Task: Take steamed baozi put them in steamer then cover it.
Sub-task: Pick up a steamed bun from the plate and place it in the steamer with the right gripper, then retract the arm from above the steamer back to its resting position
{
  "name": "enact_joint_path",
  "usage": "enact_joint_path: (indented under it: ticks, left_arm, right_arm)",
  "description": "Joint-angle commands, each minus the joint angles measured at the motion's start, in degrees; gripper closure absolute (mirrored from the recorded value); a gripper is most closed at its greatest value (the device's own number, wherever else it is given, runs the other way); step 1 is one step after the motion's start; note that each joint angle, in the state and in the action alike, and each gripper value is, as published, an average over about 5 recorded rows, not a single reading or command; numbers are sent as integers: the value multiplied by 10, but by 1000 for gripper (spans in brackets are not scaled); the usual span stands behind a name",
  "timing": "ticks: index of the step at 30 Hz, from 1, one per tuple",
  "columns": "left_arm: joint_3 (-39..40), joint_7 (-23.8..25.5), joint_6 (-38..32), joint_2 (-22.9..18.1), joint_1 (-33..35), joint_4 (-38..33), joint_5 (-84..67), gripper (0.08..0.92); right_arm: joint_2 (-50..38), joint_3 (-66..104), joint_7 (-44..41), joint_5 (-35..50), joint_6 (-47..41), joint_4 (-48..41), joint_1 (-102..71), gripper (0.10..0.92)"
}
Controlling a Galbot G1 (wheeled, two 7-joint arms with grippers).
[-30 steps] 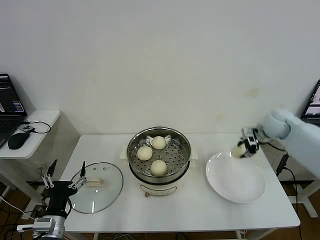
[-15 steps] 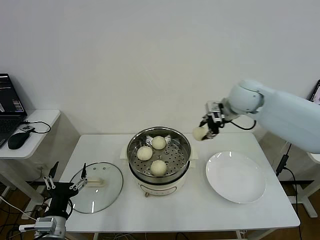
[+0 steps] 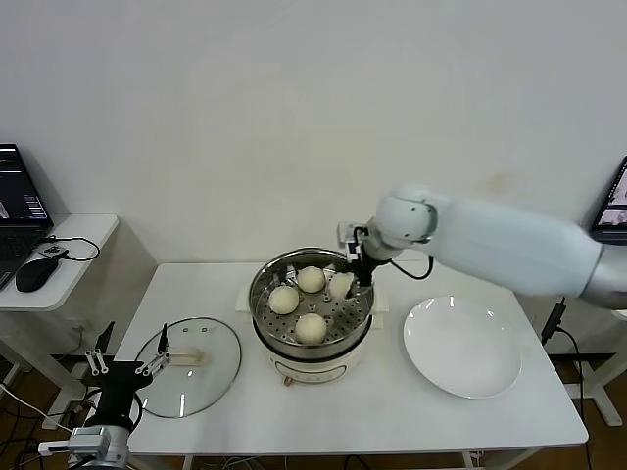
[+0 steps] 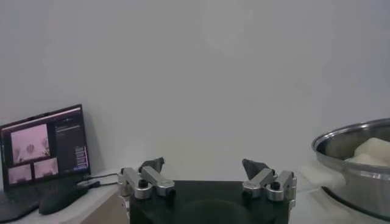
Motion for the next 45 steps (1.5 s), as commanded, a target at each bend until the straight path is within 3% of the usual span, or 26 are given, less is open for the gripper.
enact_joint_path:
  ticks: [1, 15, 24, 30, 33, 38, 42, 45]
  left_arm:
    - [0, 0, -1, 0, 1, 0, -1, 177]
    - [-7, -1, -3, 0, 4, -3, 0, 177]
    - [-10, -1, -2, 0, 2, 0, -1, 177]
    - [-9, -2, -2, 0, -3, 8, -3, 177]
    - [-8, -3, -2, 0, -6, 14, -1, 177]
    - [-6, -5, -1, 1, -11, 24, 6, 177]
    - [-2, -6, -2, 0, -12, 29, 13, 177]
    - [4, -9, -3, -1, -13, 34, 23, 177]
  right_arm:
    - [46, -10, 38, 14, -38, -26, -36, 466]
    - [33, 1, 41, 1, -41, -28, -47, 461]
    - [-45, 50, 46, 23, -40, 29, -10, 252]
    - [-162, 107, 189, 84, -34, 126, -47, 204]
    - [-243, 168, 299, 116, 7, 182, -125, 203]
    - [-320, 420, 442, 126, 140, 255, -410, 203]
    - [-296, 682, 484, 79, 226, 279, -684, 203]
    - [-226, 850, 478, 21, 295, 276, -849, 202]
